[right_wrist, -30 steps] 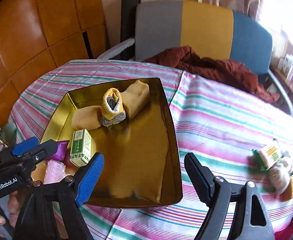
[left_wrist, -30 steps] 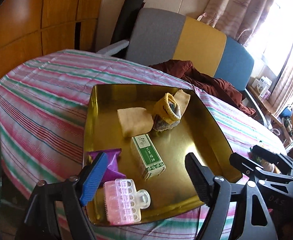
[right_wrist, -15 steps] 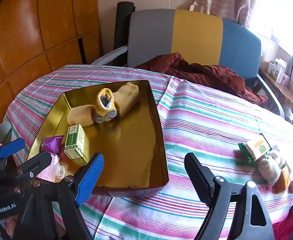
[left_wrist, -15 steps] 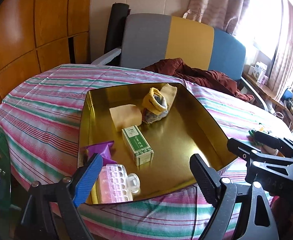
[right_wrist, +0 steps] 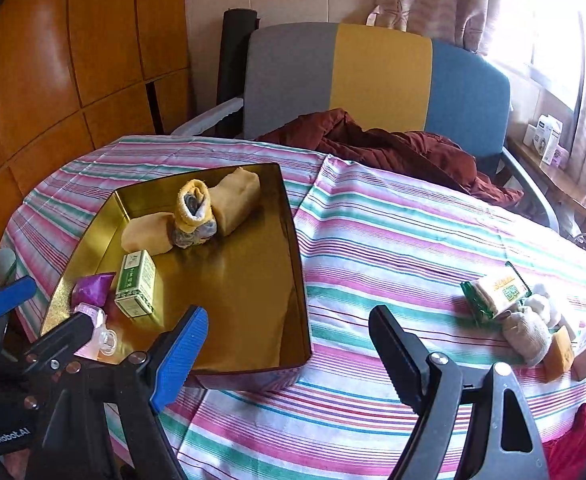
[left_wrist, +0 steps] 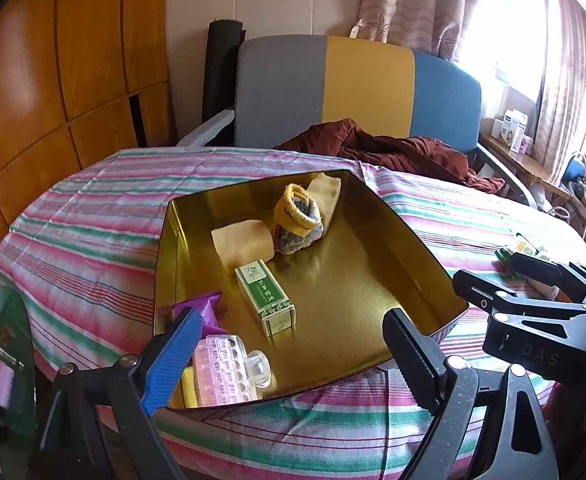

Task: Organize objects
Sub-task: 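Move both tools back over the remaining items on the tablecloth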

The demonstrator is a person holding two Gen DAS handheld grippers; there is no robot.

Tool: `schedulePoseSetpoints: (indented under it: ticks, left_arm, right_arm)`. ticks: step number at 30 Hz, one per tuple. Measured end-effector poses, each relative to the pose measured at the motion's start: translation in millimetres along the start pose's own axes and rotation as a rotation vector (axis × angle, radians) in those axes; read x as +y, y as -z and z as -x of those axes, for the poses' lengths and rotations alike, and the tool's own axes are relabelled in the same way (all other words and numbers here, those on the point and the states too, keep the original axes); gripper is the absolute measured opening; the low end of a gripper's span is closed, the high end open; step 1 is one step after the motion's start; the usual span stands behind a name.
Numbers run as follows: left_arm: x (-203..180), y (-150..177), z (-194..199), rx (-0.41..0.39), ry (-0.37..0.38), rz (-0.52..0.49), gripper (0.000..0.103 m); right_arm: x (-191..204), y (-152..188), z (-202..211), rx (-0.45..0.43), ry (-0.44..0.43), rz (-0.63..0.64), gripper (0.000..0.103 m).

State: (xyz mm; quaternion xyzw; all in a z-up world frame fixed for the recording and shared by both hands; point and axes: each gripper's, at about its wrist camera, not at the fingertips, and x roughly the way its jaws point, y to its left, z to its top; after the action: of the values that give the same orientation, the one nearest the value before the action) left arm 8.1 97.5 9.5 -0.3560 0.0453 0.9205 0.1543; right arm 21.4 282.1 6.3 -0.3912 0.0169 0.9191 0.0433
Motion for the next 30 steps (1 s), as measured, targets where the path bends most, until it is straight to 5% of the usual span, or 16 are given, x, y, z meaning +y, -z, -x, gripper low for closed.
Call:
schedulePoseSetpoints:
  ticks: [19, 30]
  left_arm:
    - [-38, -3, 6, -0.018, -0.013, -0.141, 0.093]
    - [-61, -4, -5, 0.022, 0.063, -0.185, 0.093]
  right_arm:
    - [-75, -1, 7, 0.011, 0.107, -0.117, 0.084]
    - [-187, -18, 22, 0.001, 0.251, -0.247, 0.084]
